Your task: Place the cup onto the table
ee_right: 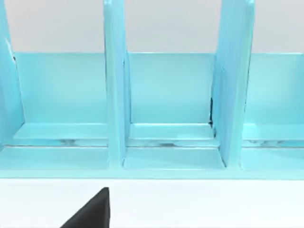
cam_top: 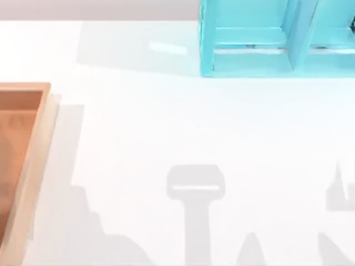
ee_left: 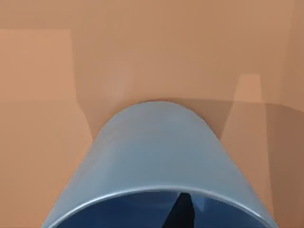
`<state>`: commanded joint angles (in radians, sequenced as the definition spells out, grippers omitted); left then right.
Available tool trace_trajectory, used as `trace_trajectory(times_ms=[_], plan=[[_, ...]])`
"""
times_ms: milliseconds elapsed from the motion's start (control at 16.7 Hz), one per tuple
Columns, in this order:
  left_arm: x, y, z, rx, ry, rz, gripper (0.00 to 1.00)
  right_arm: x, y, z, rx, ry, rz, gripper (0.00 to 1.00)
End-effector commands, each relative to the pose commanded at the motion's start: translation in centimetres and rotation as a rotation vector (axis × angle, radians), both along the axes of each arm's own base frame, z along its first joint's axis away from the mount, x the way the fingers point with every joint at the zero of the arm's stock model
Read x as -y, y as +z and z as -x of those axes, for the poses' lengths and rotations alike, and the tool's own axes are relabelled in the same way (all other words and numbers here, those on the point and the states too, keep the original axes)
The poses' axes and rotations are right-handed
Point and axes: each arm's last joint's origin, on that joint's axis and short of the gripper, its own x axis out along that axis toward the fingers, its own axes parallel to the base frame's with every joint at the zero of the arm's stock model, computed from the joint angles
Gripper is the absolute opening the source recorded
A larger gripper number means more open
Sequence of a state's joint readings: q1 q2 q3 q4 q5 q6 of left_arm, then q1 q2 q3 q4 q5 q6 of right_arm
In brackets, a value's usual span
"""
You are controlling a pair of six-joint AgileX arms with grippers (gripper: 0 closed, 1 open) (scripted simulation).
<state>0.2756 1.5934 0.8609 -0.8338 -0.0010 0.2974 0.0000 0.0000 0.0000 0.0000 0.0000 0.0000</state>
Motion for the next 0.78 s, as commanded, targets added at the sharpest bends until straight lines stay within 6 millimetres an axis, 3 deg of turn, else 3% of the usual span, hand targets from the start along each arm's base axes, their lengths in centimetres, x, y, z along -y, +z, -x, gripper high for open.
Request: trace_trajectory(times_ms=[240, 780], plan=[[0.0, 0.0, 0.0, 0.0, 0.0, 0.0, 0.02, 0.0, 0.0, 0.0, 0.0, 0.0, 0.0, 1.0], [0.02, 0.04, -0.01, 0.002, -0.001, 0.0, 0.0, 0.0, 0.0, 0.0, 0.0, 0.0, 0.0, 1.0]])
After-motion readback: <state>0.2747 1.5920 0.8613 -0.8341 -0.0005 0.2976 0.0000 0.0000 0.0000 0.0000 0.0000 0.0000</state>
